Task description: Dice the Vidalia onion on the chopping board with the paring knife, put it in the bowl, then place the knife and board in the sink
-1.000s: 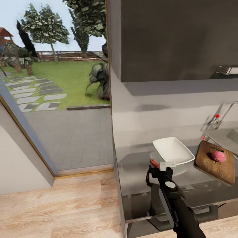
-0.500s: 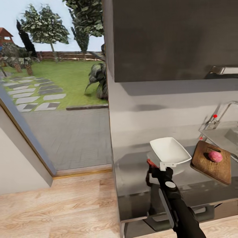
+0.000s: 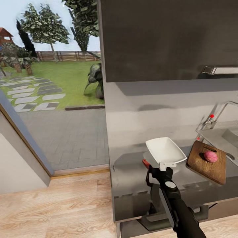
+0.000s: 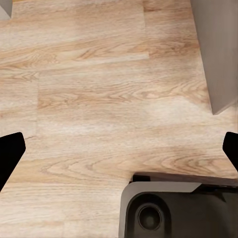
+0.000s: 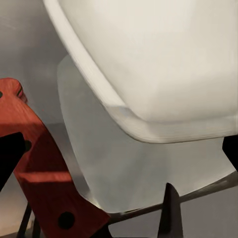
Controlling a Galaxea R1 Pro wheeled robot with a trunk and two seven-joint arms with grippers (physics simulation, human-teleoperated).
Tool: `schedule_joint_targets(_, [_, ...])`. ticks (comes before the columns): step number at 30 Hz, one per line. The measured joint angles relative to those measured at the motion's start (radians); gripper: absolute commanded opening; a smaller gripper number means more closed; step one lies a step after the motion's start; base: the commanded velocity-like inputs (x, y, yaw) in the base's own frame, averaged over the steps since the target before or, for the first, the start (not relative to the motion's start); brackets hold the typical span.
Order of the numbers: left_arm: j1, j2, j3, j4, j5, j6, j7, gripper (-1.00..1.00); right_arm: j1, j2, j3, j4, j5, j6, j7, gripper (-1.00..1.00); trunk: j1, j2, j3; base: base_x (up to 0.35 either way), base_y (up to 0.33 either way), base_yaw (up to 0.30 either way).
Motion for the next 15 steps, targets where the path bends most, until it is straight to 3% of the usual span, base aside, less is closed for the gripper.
schedule_joint_targets(15, [0.0, 0.0, 0.0, -0.001, 0.0, 0.0, 0.0, 1.0, 0.0, 0.0, 0.0, 0.0, 0.0, 0.0, 0.0, 1.0, 0.0, 0.0, 0.0, 0.062, -0.074, 0.0])
